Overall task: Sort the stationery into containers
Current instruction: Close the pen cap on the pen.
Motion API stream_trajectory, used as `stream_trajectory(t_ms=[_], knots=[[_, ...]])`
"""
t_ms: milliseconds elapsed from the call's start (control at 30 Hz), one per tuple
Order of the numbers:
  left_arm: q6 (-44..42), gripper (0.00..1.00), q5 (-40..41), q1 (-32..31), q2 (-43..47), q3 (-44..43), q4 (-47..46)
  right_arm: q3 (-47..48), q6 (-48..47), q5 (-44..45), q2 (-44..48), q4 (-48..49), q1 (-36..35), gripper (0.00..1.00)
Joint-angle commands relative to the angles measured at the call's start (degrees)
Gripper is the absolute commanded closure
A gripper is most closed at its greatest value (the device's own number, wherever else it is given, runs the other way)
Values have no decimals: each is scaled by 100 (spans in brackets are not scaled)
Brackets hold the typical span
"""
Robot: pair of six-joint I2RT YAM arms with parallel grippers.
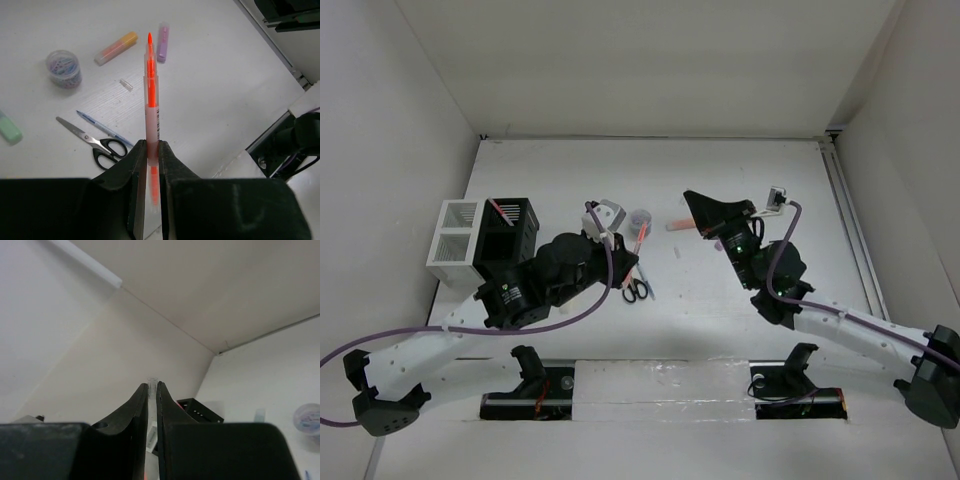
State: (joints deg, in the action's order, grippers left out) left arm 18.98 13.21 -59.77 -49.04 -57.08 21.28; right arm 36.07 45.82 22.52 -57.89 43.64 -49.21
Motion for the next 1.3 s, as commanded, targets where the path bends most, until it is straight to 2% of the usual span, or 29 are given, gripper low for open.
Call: stream_trajectory(t_ms=[0, 133, 267, 533, 767, 1267], knots=[[-176, 100, -468, 27, 61, 38, -475, 417, 243, 734, 23, 385, -333, 100], [-176, 100, -530, 27, 183, 39, -537, 410, 243, 859, -187, 689, -519, 100], [-228, 100, -837, 27, 184, 39, -590, 471, 182, 403, -591, 1059, -519, 100], [-228, 100, -838, 27, 237, 92, -642, 620, -21, 253, -777, 1181, -713, 100], [-176, 100, -460, 27, 166, 40, -467, 559, -74, 138, -777, 1182, -765, 100], [-70, 100, -293, 27, 166, -110, -440, 444, -117, -108, -900, 1472, -993, 100]])
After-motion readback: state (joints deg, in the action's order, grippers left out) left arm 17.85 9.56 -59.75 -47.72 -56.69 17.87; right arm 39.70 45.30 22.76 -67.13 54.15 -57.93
